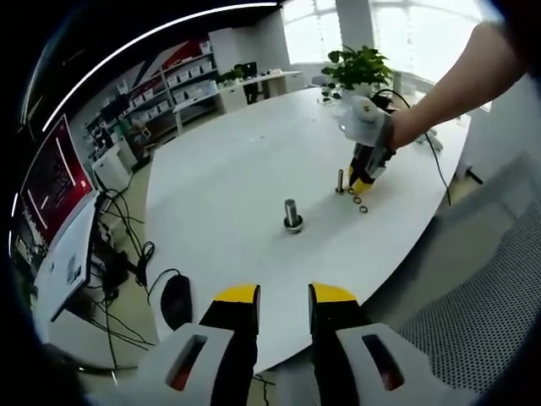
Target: Place the washer onto the threaded stud by aligning its center hole with the stud, sliding it down to the base, and recovering from edge contact or off-axis alignment until the washer reaches the visible bottom stop.
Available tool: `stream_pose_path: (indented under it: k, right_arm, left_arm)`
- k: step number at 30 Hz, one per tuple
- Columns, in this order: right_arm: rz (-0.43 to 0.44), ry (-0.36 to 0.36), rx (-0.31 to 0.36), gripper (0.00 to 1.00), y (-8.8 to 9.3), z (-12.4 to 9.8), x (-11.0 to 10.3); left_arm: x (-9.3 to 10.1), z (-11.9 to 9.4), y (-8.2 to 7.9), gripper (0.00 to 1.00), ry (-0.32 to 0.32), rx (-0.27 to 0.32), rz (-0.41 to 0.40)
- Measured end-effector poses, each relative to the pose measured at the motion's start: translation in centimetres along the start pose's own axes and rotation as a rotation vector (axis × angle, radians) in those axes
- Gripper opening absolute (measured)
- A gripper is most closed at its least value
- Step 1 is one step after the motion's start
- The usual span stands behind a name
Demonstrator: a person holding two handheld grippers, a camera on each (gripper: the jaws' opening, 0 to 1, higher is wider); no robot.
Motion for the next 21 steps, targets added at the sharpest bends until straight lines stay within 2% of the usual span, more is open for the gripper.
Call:
stream_pose_path:
  k: [15, 18, 21]
  right_arm:
    - [-0.051, -0.007, -0.018, 0.17, -0.6, 0.3, -0.1]
    - [-0.046, -0.02, -0.055, 0.17, -1.0, 0.4, 0.1]
    - [-0.087, -0.024, -0.104, 0.16, -1.5, 0.4, -0.1]
  left_arm:
    - [0.0, 0.0, 0.0, 0.21, -0.003, -0.002, 0.004]
    - [-0.1, -0.1, 0.0, 0.21, -0.006, 0.0, -0.001]
    - [0.0, -0.1, 0.1, 0.2, -0.007, -0.002, 0.003]
Point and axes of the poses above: the point that each gripper's makers call its tool centre point, and the gripper's own axes: z roughly forward along the fingers, x roughly to its right, y roughly out of its underside, the point moved 9 cm from there along -z, roughly backward along the fingers, and after that the axes turned 3 degrees about y, right-handed, at the moved point
